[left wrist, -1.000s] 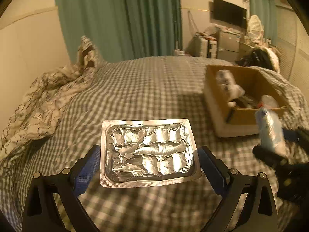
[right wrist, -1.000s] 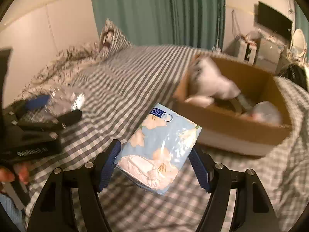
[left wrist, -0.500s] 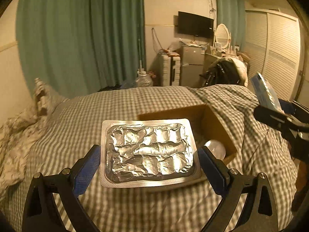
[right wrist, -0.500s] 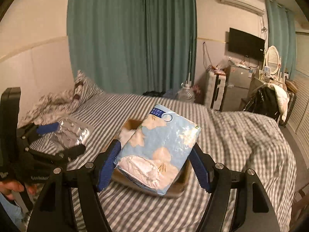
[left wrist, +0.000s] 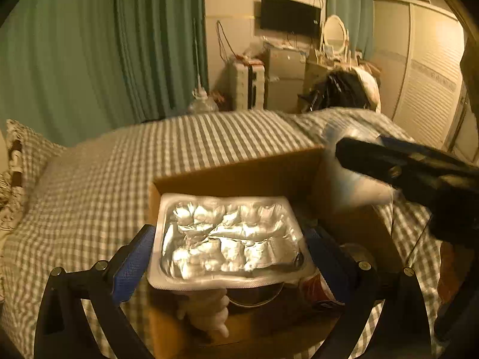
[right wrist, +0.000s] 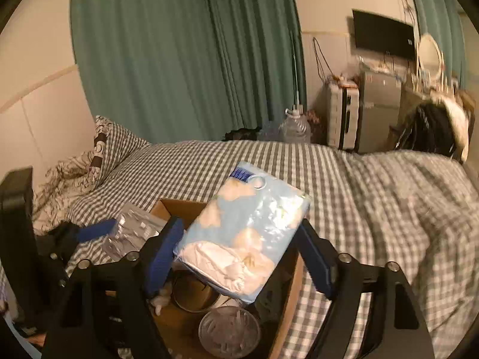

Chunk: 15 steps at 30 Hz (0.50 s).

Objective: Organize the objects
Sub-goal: 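Place the foil tray into the box with the left gripper while the right gripper places the tissue pack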

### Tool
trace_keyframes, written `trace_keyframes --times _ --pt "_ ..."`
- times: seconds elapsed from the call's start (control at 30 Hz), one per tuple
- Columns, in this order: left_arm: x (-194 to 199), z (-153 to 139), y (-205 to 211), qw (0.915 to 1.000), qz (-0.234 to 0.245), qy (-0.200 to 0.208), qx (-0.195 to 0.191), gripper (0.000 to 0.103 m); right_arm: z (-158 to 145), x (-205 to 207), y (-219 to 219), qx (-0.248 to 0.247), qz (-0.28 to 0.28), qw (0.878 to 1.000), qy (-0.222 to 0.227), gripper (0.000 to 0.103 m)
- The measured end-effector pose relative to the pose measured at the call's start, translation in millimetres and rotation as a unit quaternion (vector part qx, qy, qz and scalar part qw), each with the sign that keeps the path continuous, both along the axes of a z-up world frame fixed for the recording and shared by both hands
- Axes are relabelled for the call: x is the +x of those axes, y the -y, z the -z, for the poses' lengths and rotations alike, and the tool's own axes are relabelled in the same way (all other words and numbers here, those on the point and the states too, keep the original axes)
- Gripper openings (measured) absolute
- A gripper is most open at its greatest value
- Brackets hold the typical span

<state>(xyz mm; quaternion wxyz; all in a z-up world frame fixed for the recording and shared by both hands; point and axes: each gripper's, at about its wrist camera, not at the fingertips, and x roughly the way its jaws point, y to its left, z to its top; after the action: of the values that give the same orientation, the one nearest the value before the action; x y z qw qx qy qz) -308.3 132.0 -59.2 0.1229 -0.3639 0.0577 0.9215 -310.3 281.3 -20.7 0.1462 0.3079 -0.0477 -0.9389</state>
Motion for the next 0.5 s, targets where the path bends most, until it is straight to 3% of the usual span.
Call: trace_keyframes --times 0.13,0.27,0.5 --pt "0 7 -5 0.9997 -0.003 -0.003 -0.026 0.103 0 6 -11 -0.006 0.007 1.0 -0.012 0.092" --pt "13 -7 -1 0.9997 -0.006 -0.008 -0.022 0.103 -15 25 -17 0.0 0.025 0.999 -0.029 0.094" --pt "64 -73 24 0.998 -0.016 -0.06 -0.009 0.103 -65 81 -14 0.031 0.057 0.996 -0.061 0.094"
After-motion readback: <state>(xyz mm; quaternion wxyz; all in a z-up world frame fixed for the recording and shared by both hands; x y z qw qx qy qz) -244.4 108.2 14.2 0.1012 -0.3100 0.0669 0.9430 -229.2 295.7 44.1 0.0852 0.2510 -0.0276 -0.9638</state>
